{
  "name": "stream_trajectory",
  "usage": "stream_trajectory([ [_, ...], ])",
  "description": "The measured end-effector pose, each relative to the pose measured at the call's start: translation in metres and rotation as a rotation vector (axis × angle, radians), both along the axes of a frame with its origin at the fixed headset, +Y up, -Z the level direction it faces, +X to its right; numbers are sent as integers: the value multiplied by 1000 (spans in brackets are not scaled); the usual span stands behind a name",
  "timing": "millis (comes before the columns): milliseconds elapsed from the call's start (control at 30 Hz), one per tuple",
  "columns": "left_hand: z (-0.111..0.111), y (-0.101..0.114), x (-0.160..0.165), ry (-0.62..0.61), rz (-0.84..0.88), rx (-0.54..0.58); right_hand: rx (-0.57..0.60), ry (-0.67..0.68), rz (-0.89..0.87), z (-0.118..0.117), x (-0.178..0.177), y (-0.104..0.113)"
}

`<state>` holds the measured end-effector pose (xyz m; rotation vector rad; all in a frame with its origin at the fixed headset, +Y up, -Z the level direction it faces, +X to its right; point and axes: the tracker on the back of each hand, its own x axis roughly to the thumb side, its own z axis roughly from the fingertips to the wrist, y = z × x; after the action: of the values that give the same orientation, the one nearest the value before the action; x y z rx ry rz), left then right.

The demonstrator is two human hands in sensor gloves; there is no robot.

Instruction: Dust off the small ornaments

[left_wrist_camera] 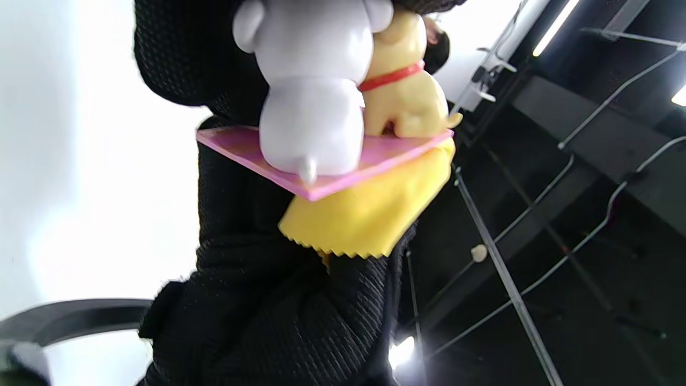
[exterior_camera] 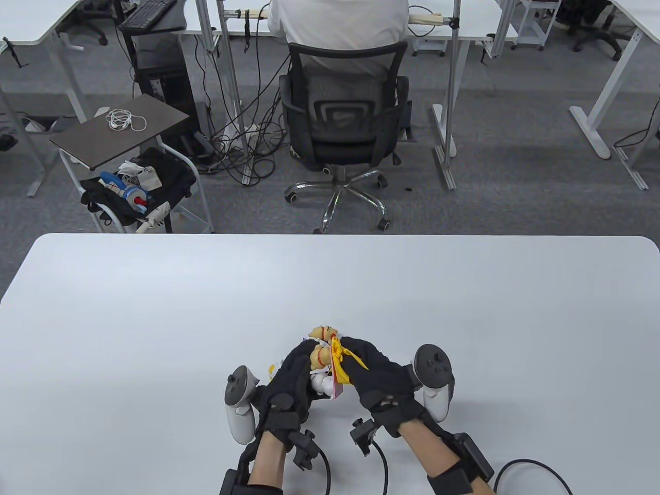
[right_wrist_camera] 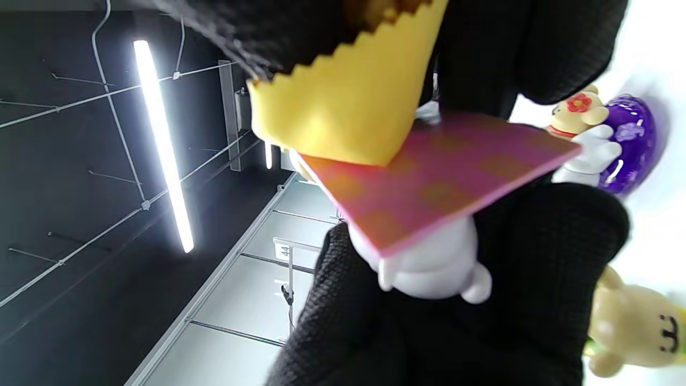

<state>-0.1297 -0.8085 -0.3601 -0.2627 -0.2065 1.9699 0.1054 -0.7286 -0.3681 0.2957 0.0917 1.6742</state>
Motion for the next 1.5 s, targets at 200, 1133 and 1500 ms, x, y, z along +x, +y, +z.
stream_trajectory([
  [200,1,-7,5,-57,34,-41,28,47,-66,8,-6,13],
  [1133,1,3,3,31,-310,11,603,-116,619,25,-11,36],
  [1500,2,2,0,8,-159,1,672,-66,627,31,-16,36],
])
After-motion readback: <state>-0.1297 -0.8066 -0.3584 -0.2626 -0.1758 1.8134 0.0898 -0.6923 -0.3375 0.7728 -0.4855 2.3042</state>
